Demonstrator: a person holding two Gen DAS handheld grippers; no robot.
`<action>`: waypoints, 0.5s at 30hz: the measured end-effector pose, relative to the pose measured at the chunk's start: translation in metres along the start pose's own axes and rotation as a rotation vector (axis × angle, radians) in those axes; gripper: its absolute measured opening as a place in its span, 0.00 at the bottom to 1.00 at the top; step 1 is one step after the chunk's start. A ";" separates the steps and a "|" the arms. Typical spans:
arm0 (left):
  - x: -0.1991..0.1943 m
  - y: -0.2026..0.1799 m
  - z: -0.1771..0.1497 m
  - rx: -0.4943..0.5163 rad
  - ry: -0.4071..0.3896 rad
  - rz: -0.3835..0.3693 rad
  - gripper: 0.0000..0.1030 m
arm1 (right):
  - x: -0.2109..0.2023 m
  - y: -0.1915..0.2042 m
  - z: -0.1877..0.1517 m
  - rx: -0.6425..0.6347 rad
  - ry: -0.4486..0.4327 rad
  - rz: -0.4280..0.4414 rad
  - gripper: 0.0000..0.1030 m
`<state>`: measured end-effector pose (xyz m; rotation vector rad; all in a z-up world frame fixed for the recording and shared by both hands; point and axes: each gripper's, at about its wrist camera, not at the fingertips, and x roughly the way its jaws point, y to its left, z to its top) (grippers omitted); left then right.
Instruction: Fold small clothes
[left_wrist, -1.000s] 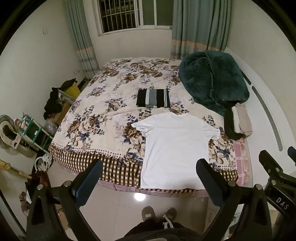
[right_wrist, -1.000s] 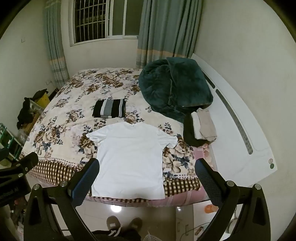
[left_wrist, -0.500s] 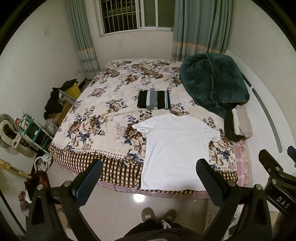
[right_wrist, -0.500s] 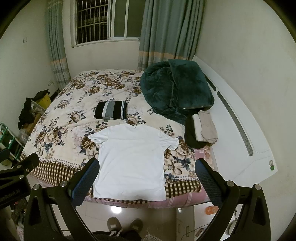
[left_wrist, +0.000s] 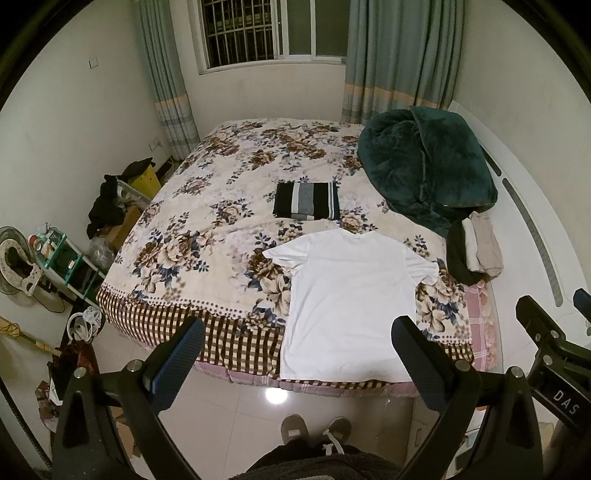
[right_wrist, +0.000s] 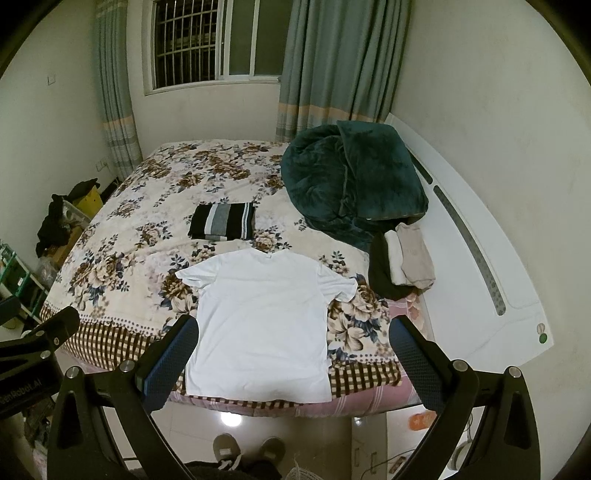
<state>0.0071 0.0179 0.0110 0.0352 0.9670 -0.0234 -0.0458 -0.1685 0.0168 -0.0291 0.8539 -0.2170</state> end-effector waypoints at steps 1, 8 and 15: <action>-0.001 0.001 0.000 0.000 -0.001 0.001 1.00 | 0.000 0.001 0.001 0.000 -0.001 -0.001 1.00; -0.002 0.003 0.010 -0.005 -0.001 -0.001 1.00 | 0.000 0.003 0.005 -0.003 -0.003 -0.001 1.00; -0.002 0.002 0.013 -0.006 -0.005 0.000 1.00 | -0.001 0.006 0.016 -0.004 -0.007 0.000 1.00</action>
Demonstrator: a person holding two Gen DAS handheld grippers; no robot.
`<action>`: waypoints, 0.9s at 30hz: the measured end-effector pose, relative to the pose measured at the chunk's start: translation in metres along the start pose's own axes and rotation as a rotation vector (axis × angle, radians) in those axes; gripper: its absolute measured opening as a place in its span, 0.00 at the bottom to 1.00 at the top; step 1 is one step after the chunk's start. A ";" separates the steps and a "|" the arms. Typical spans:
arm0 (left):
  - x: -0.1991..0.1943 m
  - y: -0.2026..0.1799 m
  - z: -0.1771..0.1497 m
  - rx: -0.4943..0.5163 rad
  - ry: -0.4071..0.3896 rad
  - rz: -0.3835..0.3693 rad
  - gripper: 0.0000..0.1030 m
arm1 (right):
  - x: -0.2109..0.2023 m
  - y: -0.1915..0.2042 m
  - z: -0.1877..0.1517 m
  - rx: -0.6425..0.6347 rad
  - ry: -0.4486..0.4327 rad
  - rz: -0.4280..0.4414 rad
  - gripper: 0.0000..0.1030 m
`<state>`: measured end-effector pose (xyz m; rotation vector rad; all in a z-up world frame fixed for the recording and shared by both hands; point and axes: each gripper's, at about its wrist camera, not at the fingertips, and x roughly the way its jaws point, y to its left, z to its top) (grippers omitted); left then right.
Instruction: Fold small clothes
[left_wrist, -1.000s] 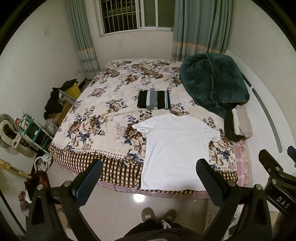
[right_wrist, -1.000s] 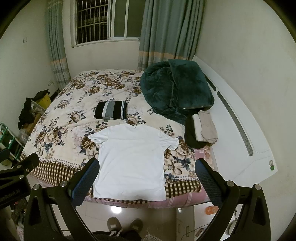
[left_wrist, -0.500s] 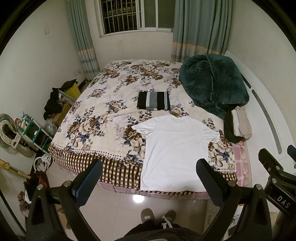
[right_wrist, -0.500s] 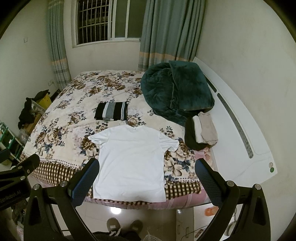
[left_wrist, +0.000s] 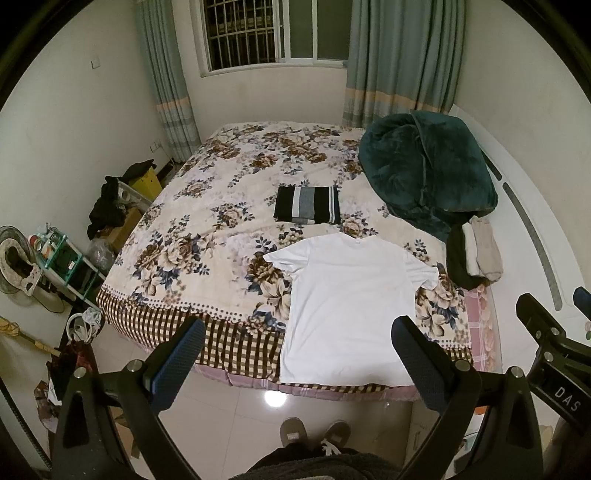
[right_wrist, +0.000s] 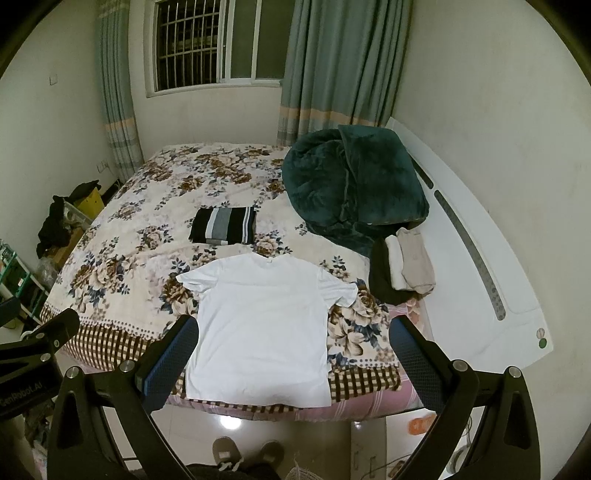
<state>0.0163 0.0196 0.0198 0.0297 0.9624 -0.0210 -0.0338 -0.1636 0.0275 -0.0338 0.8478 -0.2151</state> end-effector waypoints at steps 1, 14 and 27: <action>0.000 0.001 0.002 0.000 -0.001 0.001 1.00 | 0.000 0.000 0.001 -0.001 -0.001 0.000 1.00; -0.002 0.002 0.001 0.002 -0.005 -0.002 1.00 | -0.001 0.003 -0.002 0.001 -0.004 -0.002 1.00; -0.002 0.002 -0.002 0.001 -0.009 -0.003 1.00 | -0.003 0.006 0.000 0.001 -0.004 -0.002 1.00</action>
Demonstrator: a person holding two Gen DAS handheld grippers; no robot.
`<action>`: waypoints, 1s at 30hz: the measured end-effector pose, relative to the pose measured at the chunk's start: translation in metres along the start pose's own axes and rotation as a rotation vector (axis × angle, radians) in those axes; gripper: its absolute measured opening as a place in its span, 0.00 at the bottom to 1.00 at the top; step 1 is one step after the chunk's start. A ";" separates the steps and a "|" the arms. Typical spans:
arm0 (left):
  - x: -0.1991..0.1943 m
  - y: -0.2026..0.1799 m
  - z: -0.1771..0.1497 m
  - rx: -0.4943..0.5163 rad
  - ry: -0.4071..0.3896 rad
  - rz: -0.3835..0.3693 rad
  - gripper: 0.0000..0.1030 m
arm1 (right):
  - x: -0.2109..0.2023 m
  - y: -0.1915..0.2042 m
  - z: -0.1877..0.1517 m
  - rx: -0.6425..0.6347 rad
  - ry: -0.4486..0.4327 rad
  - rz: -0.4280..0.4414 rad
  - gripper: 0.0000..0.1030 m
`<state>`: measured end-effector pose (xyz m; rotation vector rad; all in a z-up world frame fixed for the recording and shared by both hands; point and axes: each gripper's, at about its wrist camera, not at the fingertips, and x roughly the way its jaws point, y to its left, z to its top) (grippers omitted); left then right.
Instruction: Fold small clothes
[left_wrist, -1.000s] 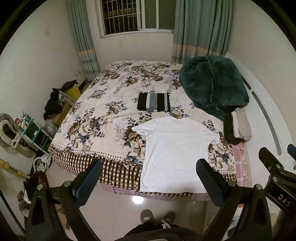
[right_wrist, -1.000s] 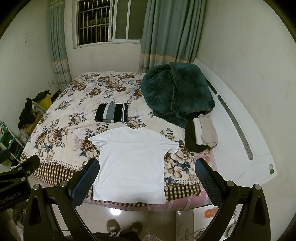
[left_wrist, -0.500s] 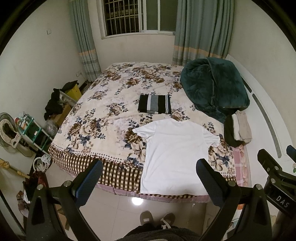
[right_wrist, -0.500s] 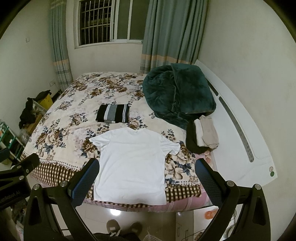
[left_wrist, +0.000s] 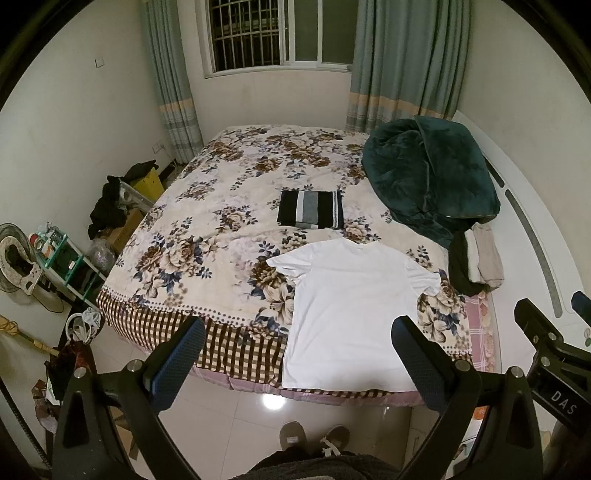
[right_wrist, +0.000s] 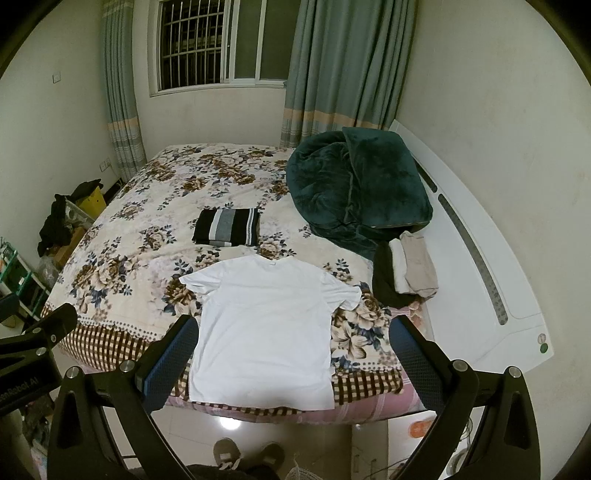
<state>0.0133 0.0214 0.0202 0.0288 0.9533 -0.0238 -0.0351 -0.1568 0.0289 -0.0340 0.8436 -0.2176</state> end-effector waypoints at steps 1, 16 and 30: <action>0.001 -0.001 -0.001 0.001 -0.001 -0.001 1.00 | 0.000 0.000 -0.001 -0.001 0.000 -0.001 1.00; 0.015 -0.003 0.016 0.018 -0.027 0.023 1.00 | 0.034 0.001 0.007 0.067 0.041 -0.003 1.00; 0.293 -0.079 0.037 0.024 0.186 0.177 1.00 | 0.370 -0.208 -0.080 0.613 0.355 -0.071 0.87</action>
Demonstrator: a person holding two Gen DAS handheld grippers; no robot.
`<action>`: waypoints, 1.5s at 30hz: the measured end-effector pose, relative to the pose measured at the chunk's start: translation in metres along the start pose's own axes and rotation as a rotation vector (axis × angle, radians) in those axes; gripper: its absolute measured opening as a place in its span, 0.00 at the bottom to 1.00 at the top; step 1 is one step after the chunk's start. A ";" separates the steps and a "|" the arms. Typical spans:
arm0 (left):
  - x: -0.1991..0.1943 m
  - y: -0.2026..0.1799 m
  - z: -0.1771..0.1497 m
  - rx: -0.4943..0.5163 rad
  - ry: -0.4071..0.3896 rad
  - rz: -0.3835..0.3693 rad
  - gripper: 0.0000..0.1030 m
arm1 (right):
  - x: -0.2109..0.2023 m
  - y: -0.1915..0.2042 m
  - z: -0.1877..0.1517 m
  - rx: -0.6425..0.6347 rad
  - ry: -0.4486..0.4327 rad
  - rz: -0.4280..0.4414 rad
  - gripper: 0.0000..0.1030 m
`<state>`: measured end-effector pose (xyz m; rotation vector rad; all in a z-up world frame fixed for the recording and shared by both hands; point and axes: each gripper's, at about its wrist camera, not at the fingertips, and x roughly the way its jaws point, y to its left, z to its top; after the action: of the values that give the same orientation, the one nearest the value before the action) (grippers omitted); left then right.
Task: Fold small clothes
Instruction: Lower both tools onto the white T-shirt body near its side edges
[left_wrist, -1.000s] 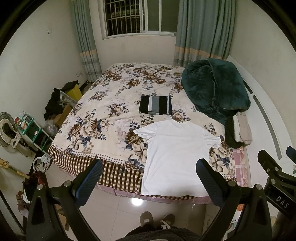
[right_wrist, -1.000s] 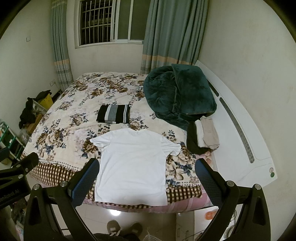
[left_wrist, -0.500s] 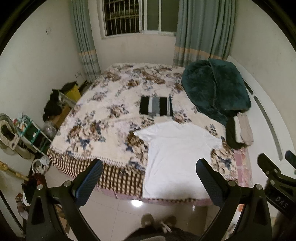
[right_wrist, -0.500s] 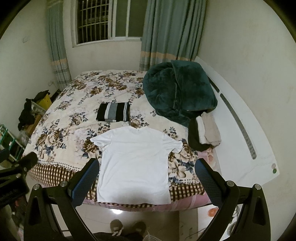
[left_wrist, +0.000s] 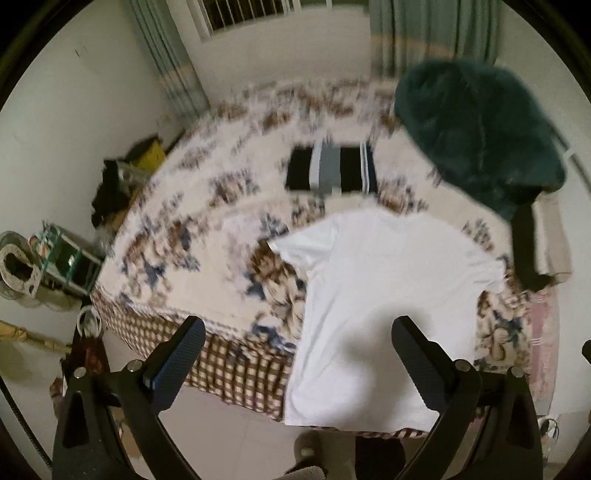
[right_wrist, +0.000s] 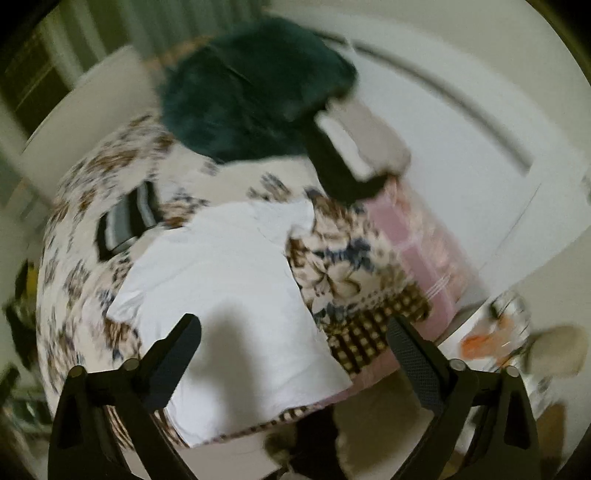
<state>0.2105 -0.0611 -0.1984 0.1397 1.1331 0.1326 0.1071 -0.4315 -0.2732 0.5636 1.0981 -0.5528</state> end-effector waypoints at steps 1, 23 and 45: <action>0.018 -0.010 0.002 -0.003 0.030 0.015 1.00 | 0.030 -0.011 0.014 0.037 0.025 0.018 0.75; 0.357 -0.124 0.002 -0.132 0.424 0.029 1.00 | 0.505 -0.062 0.105 0.797 0.180 0.307 0.38; 0.353 -0.003 -0.020 -0.216 0.331 0.108 1.00 | 0.440 0.281 -0.054 -1.102 0.049 -0.080 0.55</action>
<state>0.3403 -0.0014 -0.5221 -0.0153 1.4327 0.3837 0.4135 -0.2491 -0.6584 -0.4311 1.2854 0.0532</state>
